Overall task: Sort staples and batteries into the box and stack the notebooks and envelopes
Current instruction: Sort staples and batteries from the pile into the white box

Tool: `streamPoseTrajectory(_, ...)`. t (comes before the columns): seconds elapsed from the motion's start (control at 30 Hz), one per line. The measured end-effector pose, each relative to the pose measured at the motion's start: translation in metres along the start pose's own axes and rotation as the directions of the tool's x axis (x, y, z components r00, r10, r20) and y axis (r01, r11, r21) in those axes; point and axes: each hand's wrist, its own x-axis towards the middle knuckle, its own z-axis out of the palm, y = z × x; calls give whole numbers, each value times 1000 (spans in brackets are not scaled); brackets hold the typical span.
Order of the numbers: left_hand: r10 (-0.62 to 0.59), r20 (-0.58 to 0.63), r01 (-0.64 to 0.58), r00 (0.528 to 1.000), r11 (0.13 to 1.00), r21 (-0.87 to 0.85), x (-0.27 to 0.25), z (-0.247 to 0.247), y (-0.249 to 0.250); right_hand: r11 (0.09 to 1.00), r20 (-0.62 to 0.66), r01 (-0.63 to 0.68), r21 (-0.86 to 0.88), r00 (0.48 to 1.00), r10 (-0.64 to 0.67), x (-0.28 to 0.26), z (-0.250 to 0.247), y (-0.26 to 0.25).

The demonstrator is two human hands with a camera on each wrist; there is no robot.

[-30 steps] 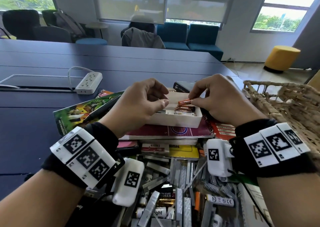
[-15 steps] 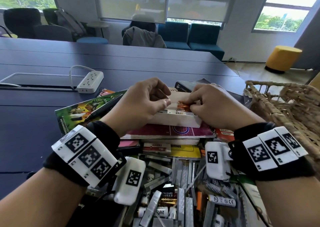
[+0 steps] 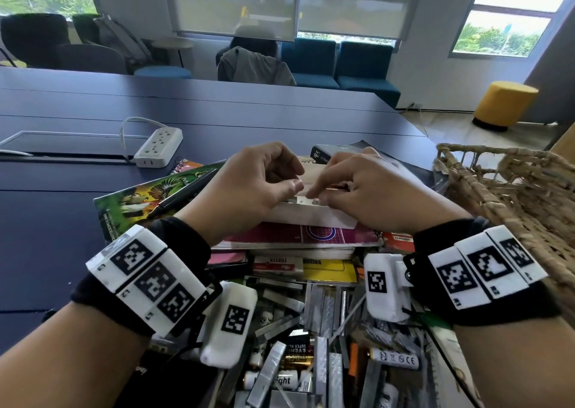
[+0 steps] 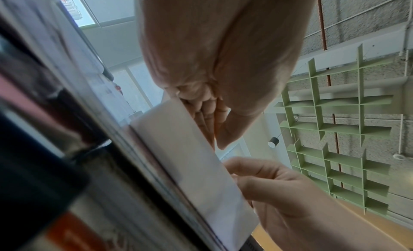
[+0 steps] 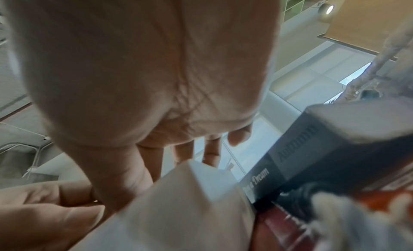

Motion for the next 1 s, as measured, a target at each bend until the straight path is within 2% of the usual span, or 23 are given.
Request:
streamPoseTrajectory(0.17,0,8,0,1000,1000,-1,-1,-1,1,999,-31,-32,21,999,33,2,0,-2)
streamPoseTrajectory(0.57,7,24,-7,1000,1000,6,1,0,-3,999,-6,-10,51,1000,10,5,4,-3)
streamPoseTrajectory(0.83,27,28,-27,999,1000,12,-4,3,7,983,-139,106,152,987,-85,-6,-15,-12)
streamPoseTrajectory(0.93,87,-9,-88,996,996,-26,-7,5,17,983,-184,96,159,981,-66,-18,-26,-16)
streamPoseTrajectory(1.0,132,-1,-132,991,991,6,-9,6,26,981,-205,75,176,978,-38,-29,-31,-18)
